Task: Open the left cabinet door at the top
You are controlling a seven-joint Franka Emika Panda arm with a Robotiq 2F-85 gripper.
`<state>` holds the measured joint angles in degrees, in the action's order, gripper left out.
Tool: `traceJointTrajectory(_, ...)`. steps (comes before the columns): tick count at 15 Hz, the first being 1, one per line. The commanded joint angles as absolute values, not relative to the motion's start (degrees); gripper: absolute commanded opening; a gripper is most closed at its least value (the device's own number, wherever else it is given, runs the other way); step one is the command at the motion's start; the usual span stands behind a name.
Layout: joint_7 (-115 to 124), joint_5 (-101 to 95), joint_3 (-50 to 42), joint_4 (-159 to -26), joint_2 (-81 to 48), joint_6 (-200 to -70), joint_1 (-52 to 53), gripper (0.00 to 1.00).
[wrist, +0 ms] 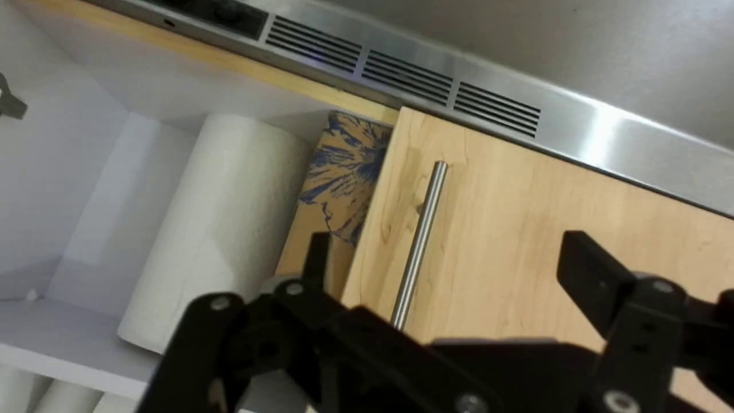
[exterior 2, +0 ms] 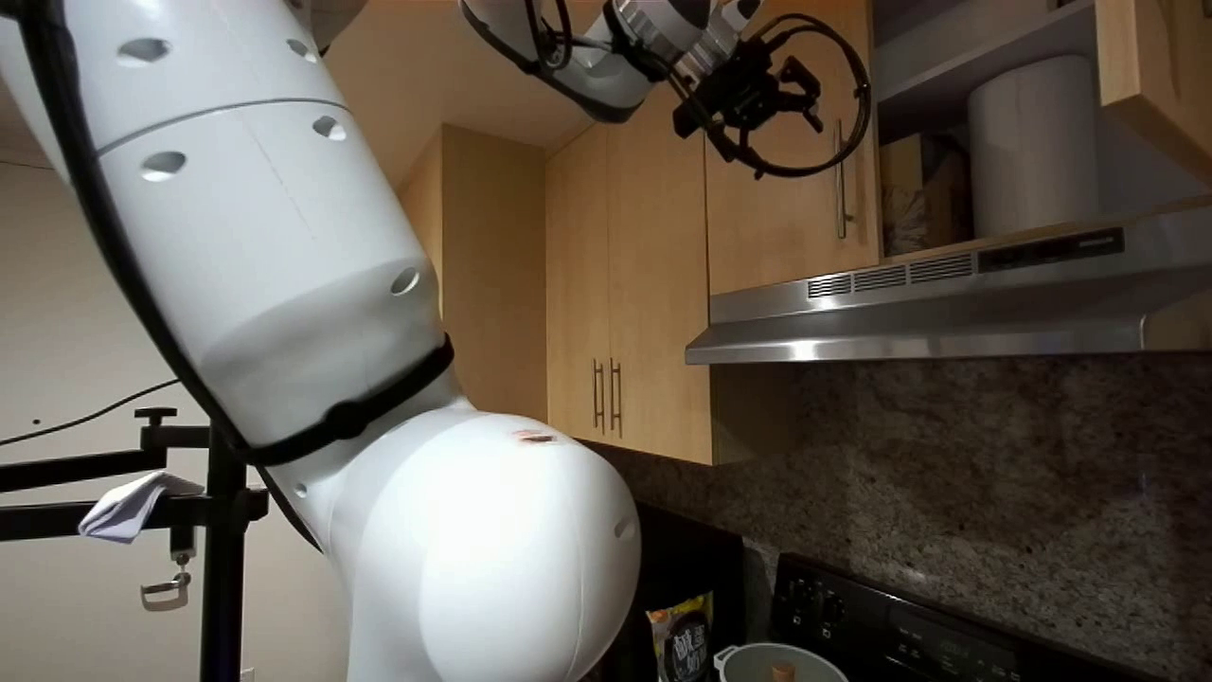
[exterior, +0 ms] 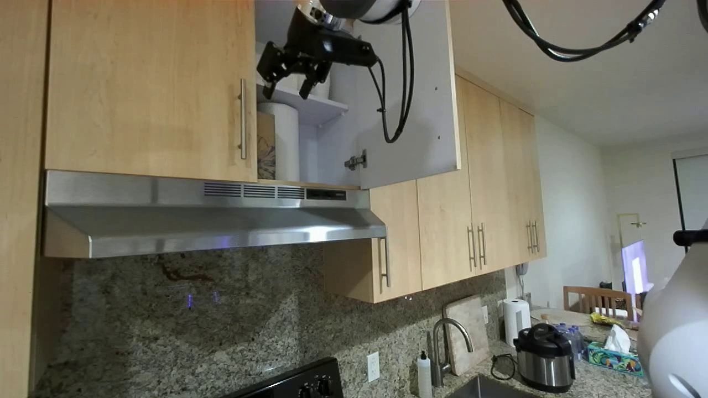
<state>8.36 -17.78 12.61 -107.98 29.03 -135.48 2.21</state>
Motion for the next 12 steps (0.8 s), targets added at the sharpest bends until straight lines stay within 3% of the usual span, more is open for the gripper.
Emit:
traceJointTrajectory(1,-3.0,-10.3,8.3,-102.0,23.4,-135.9,8.0,1.00)
traceJointTrajectory(6,-17.6,2.0,3.8,-99.6,20.4,-132.2,14.3,1.00)
traceJointTrajectory(12,-14.7,0.4,5.1,-100.1,20.2,-133.3,12.8,1.00)
